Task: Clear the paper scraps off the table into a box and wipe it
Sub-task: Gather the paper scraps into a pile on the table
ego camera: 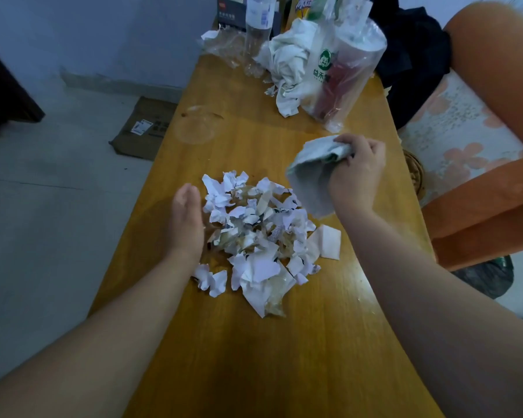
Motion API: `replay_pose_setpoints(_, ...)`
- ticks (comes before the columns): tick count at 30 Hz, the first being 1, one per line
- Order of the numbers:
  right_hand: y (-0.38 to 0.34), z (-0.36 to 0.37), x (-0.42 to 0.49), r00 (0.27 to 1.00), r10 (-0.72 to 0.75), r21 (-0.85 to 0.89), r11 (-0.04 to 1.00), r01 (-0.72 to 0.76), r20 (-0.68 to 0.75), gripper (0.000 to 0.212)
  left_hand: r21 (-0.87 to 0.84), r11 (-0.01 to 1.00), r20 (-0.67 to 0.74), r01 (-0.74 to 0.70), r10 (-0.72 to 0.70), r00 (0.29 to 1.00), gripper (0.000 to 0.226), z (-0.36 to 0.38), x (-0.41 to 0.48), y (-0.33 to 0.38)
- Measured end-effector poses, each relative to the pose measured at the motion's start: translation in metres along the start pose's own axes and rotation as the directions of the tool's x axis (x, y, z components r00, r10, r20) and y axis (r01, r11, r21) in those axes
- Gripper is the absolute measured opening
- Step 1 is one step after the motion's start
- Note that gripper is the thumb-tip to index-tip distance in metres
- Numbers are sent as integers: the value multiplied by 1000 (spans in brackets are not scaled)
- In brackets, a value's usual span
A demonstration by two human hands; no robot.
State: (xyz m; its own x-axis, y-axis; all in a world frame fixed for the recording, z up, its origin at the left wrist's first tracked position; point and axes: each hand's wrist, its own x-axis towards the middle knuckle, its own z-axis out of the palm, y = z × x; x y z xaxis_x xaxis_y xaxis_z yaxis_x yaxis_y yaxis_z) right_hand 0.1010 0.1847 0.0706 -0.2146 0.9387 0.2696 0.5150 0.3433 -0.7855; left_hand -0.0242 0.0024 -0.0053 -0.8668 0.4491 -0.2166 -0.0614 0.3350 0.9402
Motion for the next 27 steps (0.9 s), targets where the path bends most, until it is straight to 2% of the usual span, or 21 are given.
replay_pose_setpoints(2, -10, 12, 2, 1000, -10, 55, 998, 10, -2, 47, -82, 995, 17, 54, -53, 998, 57, -4, 12, 11)
replay_pose_setpoints(6, -35, 31, 11, 996, -65, 193, 978, 75, -54, 43, 39, 999, 107, -9, 5, 994, 51, -4, 32, 15)
replay_pose_setpoints(8, -46, 40, 16, 994, -99, 212, 971, 107, -50, 40, 117, 989, 164, -93, 73, 984, 51, 3, 41, 11)
replay_pose_setpoints(11, -60, 57, 22, 984, -177, 172, 969, 180, -35, 40, 309, 913, 272, -265, 182, 945, 54, 15, 50, 6)
replay_pose_setpoints(14, -65, 72, 24, 981, -180, 116, 978, 172, 65, 42, 345, 850, 369, -397, 267, 890, 71, 29, 48, 8)
replay_pose_setpoints(19, -48, 90, 21, 952, -66, 60, 997, 50, 298, 45, 329, 788, 529, -520, 302, 793, 70, 58, 23, 5)
replay_pose_setpoints(21, -36, 92, 19, 917, -34, 62, 998, 10, 397, 47, 329, 796, 529, -508, 290, 797, 70, 64, 14, 4)
replay_pose_setpoints(23, -23, 85, 17, 898, 5, 55, 998, -32, 439, 51, 242, 873, 475, -424, 274, 836, 67, 67, 9, 6)
replay_pose_setpoints(25, -8, 73, 20, 914, 36, 34, 998, -54, 405, 44, 109, 939, 440, -326, 249, 863, 59, 69, 3, 12)
replay_pose_setpoints(27, 8, 58, 25, 930, 76, -43, 997, -64, 359, 37, 55, 956, 403, -287, 242, 882, 50, 69, 2, 17)
